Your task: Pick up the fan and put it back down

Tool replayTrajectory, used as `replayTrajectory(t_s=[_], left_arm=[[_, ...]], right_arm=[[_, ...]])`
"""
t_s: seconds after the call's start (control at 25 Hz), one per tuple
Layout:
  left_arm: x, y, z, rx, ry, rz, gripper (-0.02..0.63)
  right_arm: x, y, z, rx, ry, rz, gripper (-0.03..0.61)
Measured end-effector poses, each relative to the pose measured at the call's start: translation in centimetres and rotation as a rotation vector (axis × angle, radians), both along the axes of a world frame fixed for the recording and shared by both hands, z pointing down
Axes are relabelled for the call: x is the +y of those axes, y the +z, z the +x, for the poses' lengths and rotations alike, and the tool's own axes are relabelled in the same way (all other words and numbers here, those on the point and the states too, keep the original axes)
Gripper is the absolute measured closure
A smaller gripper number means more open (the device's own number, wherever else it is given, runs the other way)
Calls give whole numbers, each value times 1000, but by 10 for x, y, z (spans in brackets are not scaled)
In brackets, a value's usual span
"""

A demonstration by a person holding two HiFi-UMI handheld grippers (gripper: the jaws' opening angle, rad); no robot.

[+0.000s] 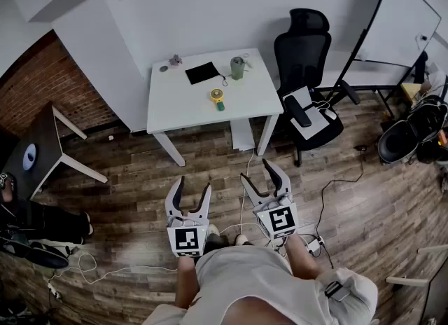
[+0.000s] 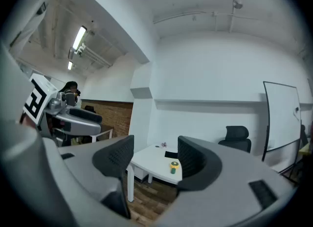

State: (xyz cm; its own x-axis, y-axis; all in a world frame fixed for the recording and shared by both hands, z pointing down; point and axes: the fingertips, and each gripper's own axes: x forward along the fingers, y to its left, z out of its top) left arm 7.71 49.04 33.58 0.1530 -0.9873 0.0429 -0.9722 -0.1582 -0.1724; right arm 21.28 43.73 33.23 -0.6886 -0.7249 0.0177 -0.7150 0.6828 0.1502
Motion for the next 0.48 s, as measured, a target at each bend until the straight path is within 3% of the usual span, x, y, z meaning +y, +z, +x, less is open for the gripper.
replayTrajectory(t_s=[0.16,0.48], left_arm=[[-15,2,-2,5,4,-7,341],[-61,7,-31,7,29,-1,341]], right_arm=[[-15,3,-7,15,-11,-5,279],[-54,7,-34,39,17,-2,278]])
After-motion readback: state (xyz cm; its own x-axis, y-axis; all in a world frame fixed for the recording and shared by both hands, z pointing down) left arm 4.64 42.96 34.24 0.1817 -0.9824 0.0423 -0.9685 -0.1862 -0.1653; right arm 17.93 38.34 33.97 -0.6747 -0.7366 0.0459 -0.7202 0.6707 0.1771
